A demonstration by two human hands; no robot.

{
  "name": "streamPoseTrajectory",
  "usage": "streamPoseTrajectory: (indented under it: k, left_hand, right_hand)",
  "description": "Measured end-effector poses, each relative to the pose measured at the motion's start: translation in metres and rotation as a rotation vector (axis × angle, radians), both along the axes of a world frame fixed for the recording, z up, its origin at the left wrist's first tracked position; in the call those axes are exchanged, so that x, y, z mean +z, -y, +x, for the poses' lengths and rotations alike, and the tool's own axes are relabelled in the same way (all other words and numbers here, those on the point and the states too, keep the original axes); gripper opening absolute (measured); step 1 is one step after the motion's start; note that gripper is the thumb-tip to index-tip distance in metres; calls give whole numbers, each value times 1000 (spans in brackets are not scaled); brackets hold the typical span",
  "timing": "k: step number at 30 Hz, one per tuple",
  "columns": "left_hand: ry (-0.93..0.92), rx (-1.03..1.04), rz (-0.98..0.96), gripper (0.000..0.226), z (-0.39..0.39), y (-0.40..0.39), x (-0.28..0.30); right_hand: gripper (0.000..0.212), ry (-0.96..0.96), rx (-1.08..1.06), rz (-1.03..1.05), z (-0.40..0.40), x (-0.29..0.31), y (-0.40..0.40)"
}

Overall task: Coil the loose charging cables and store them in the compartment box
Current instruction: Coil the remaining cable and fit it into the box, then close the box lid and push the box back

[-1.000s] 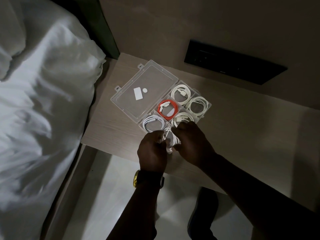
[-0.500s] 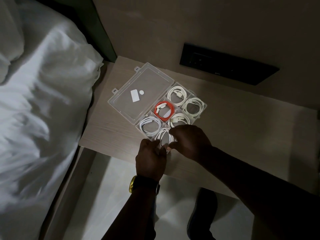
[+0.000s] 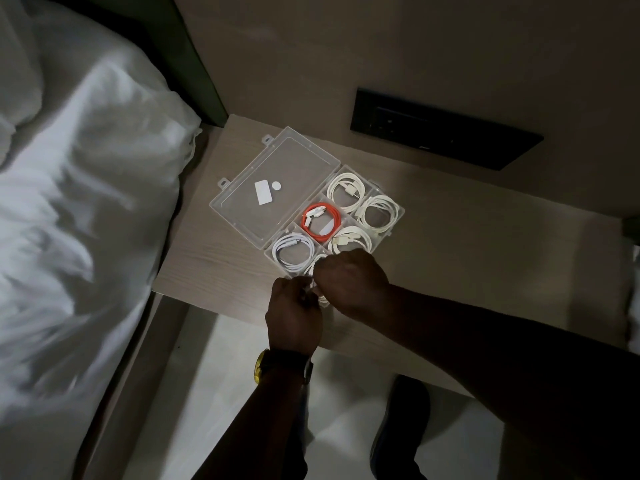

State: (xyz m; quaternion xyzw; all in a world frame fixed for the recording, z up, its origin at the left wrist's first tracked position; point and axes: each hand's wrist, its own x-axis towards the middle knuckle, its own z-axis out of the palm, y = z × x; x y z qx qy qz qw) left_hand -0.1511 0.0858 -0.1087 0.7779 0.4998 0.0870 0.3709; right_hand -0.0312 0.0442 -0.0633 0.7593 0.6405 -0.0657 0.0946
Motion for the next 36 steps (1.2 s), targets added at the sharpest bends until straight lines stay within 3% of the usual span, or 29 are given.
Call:
streamPoseTrajectory:
  k: [4, 9, 13, 17, 22, 25, 28, 30, 34, 36]
  left_hand:
    - [118, 23, 8, 26, -7, -7, -1]
    - [258, 177, -161, 29, -14, -26, -12]
    - [391, 487, -391, 27, -8, -45, -20]
    - [436, 688, -488, 34, 4, -66, -23]
    - [374, 673, -486, 31, 15, -90, -23]
    - [385, 673, -475, 13, 22, -102, -18]
    - [489, 687, -499, 33, 22, -103, -13]
    - [512, 622, -407, 35, 16, -101, -14]
    - [540, 458, -304, 24, 2, -90, -17]
    - [555, 430, -297, 24, -4, -85, -18]
  right_hand:
    - [21, -20, 0, 91, -6, -5, 5]
    - [23, -133, -75, 80, 3, -17, 12]
    - [16, -250, -104, 103, 14, -27, 25]
    - [4, -333, -110, 163, 18, -24, 25]
    - [6, -305, -116, 303, 29, -18, 20]
    - [21, -415, -323, 330, 57, -12, -4]
    - [23, -503, -577, 428, 105, -7, -37]
    - [24, -664, -706, 446, 131, -4, -57]
    - [34, -1419, -974, 473, 145, 3, -70]
    - [39, -1596, -1043, 489, 146, 6, -62]
